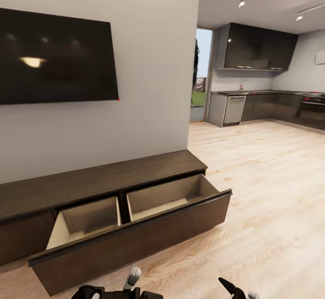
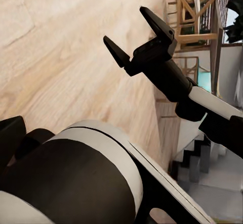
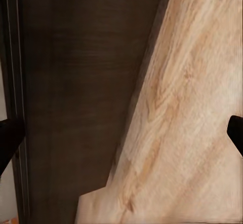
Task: Place each of the two pumpkins and all three candles from the living room inside a cabinet in the living room (use any cabinet), then make sure every cabinet is closed, and position the cauldron so it is next to a table in the living room.
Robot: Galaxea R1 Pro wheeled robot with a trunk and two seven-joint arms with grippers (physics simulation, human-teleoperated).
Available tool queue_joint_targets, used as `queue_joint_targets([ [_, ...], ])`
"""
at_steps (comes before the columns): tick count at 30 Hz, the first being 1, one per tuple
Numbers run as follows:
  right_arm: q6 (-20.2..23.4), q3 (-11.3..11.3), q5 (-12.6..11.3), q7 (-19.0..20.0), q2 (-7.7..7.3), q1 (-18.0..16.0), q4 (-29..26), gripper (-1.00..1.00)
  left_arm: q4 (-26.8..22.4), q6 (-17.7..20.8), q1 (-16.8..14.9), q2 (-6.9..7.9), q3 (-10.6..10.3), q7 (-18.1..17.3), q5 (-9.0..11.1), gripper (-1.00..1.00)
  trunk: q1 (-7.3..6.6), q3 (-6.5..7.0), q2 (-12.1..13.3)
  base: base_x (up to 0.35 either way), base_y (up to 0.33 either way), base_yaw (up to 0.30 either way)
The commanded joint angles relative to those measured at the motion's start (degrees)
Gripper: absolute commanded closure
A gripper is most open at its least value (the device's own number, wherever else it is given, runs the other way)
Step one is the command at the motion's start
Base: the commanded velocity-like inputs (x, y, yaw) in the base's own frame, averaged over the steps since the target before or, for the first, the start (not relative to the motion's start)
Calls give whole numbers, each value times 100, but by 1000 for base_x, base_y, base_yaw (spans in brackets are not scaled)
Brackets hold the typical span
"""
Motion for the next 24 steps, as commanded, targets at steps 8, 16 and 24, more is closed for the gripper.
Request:
queue_joint_targets([
  [8,50,14,-59,8,2,-5,2,-100,-4,30,-2,6,-24,5,33,-100,-3,-6,-3,-211,239,-285],
  [16,50,14,-68,7,2,-5,2,-100,-4,30,-2,6,-30,5,28,-100,-3,-6,-3,-249,158,-289],
  [24,50,14,-75,7,2,-5,2,-100,-4,30,-2,6,-42,5,27,-100,-3,-6,-3,-277,52,-290],
])
